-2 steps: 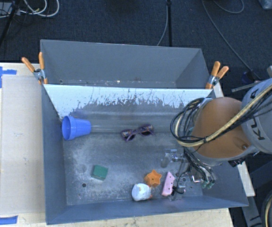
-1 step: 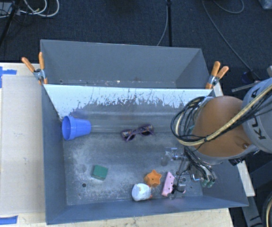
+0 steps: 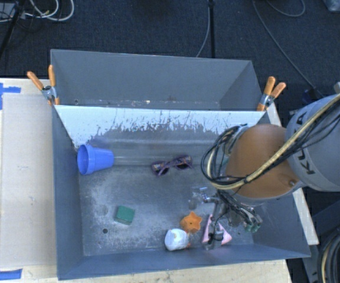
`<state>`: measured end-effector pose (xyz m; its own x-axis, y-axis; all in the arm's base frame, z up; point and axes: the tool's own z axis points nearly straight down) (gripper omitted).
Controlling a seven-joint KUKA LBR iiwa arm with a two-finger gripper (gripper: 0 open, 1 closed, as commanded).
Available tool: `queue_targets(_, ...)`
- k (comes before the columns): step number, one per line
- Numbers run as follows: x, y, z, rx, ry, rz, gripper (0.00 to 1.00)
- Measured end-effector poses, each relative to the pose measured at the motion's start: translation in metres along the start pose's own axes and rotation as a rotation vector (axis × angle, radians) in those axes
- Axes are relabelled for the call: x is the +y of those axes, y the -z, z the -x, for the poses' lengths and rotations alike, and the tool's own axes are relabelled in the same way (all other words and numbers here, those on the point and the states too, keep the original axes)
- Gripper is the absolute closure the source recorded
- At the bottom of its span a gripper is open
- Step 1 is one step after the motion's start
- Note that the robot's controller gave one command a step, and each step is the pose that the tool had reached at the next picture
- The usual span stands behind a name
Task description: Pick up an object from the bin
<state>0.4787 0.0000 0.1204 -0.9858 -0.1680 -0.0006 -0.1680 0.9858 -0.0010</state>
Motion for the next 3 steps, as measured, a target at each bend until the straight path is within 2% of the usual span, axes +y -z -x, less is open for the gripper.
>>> queue_targets(1, 0.011, -0.051, 0.032, 0.006, 0.174, 0.003, 1.00)
queue_targets(2, 0.011, -0.051, 0.032, 0.006, 0.174, 0.003, 1.00)
queue_targets(3, 0.032, 0.088, 0.036, 0.006, 0.138, 0.004, 1.00)
